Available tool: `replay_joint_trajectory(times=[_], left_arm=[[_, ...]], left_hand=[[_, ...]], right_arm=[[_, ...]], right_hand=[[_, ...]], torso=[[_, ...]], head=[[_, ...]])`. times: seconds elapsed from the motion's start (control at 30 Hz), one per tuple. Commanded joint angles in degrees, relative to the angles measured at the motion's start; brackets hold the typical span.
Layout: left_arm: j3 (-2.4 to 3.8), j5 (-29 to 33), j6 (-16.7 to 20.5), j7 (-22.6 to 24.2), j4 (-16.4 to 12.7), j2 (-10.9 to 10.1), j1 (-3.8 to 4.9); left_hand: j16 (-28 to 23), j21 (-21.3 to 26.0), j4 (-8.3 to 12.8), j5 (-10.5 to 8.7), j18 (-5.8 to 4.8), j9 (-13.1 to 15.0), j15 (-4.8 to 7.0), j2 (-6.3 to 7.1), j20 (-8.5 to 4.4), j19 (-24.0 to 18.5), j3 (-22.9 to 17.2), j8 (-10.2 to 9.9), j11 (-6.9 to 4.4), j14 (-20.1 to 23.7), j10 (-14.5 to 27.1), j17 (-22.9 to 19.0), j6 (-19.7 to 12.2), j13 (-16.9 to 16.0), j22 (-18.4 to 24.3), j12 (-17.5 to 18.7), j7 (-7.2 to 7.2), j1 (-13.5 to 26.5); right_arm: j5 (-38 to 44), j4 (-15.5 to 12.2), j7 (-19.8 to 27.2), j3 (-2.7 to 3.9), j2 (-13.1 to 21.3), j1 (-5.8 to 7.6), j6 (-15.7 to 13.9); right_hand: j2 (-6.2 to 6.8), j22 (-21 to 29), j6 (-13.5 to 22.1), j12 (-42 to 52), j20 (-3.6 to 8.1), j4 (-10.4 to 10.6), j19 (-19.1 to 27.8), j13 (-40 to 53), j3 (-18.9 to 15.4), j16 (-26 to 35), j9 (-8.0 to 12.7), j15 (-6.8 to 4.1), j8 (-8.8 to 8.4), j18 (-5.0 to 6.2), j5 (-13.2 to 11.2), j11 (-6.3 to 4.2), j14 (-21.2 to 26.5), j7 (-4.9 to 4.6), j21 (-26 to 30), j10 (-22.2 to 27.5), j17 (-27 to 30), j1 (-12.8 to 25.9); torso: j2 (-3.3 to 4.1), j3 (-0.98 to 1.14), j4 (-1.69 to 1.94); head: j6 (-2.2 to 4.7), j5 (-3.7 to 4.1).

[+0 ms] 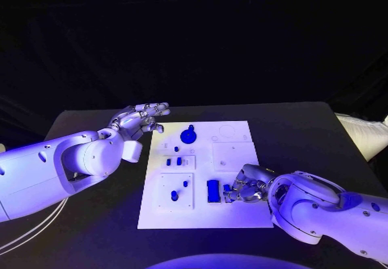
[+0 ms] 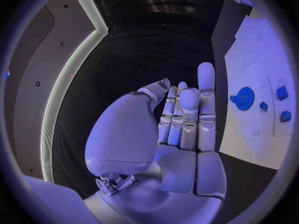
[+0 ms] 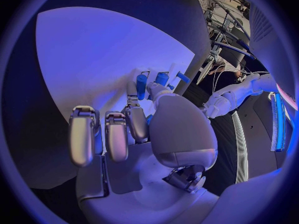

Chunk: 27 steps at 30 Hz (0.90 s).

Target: Assemble the parts on the task board

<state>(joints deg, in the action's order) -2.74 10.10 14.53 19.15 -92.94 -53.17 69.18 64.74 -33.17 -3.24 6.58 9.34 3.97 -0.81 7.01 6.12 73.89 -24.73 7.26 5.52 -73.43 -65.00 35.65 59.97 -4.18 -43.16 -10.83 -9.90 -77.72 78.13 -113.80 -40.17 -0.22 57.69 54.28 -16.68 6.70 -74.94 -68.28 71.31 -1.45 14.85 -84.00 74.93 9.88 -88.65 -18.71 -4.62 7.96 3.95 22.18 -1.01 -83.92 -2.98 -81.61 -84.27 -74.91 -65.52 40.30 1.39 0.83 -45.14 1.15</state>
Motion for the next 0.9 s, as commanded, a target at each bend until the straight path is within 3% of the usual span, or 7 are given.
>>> replay_joint_trajectory(times=[0.03, 0.3, 0.5, 0.9], left_arm=[[0.03, -0.13, -1.09, 0.13, -0.20, 0.01, 0.03], [0.03, -0.13, -1.18, 0.02, -0.21, -0.07, 0.03], [0.03, -0.13, -1.23, -0.01, -0.16, -0.13, 0.03], [0.03, -0.13, -1.27, 0.01, -0.15, -0.24, 0.03]], left_hand=[[0.01, 0.30, 0.23, 0.32, 1.08, -0.07, 0.16, -0.18, 0.10, 0.07, 0.06, 0.21, 0.13, 0.39, 0.43, -0.06, -0.25, 0.09, 0.09, -0.34, 0.05, -0.45], [0.01, 0.31, 0.20, 0.31, 1.08, -0.07, 0.15, -0.16, 0.10, 0.07, 0.09, 0.21, 0.14, 0.41, 0.45, -0.08, -0.26, 0.09, 0.10, -0.36, 0.04, -0.39], [0.01, 0.31, 0.20, 0.31, 1.08, -0.07, 0.15, -0.16, 0.10, 0.07, 0.09, 0.21, 0.14, 0.41, 0.45, -0.08, -0.26, 0.09, 0.10, -0.36, 0.04, -0.39], [0.01, 0.31, 0.20, 0.31, 1.08, -0.07, 0.15, -0.16, 0.10, 0.07, 0.09, 0.21, 0.14, 0.41, 0.45, -0.08, -0.26, 0.09, 0.10, -0.36, 0.04, -0.39]], right_arm=[[0.79, -0.12, -3.73, -0.10, -0.28, -0.14, 1.66], [1.63, -0.46, -3.31, -0.10, -0.18, -0.14, 1.59], [2.43, -0.94, -2.88, -0.09, 0.27, -0.14, 1.13], [3.43, -2.46, -2.48, 0.11, 2.11, -0.12, 0.62]], right_hand=[[-0.24, -2.46, 0.03, -0.27, 0.57, 0.37, -1.55, 5.28, -0.95, -0.23, -0.11, -0.47, 0.05, -1.12, 0.27, -0.34, -5.72, -0.08, -0.10, -0.84, -13.48, 0.68], [-1.62, -2.67, -0.38, -0.62, 0.70, 1.89, -1.64, 5.13, -5.55, -0.31, -0.71, -0.66, 0.31, -1.15, -0.50, -0.58, -5.75, 0.27, -0.20, -0.98, -13.61, 4.49], [-2.00, -2.69, -0.33, -0.78, 0.80, 1.86, -1.65, 5.08, -9.70, -0.29, -1.19, -0.75, 0.37, -1.15, -4.25, -0.68, -5.75, 0.36, -0.17, -1.05, -13.58, 7.67], [-2.02, -2.70, -0.30, -0.73, 0.80, 1.85, -1.65, 5.11, -10.32, -0.32, -1.27, -0.74, 0.37, -1.15, -4.64, -0.68, -5.76, 0.36, -0.17, -1.07, -13.63, 7.73]], torso=[[0.01, 0.00, -0.03], [-0.01, 0.02, -0.02], [-0.06, 0.04, -0.05], [0.01, 0.04, -0.09]], head=[[-0.03, -0.08], [-0.08, -0.16], [-0.14, -0.24], [-0.10, -0.26]])
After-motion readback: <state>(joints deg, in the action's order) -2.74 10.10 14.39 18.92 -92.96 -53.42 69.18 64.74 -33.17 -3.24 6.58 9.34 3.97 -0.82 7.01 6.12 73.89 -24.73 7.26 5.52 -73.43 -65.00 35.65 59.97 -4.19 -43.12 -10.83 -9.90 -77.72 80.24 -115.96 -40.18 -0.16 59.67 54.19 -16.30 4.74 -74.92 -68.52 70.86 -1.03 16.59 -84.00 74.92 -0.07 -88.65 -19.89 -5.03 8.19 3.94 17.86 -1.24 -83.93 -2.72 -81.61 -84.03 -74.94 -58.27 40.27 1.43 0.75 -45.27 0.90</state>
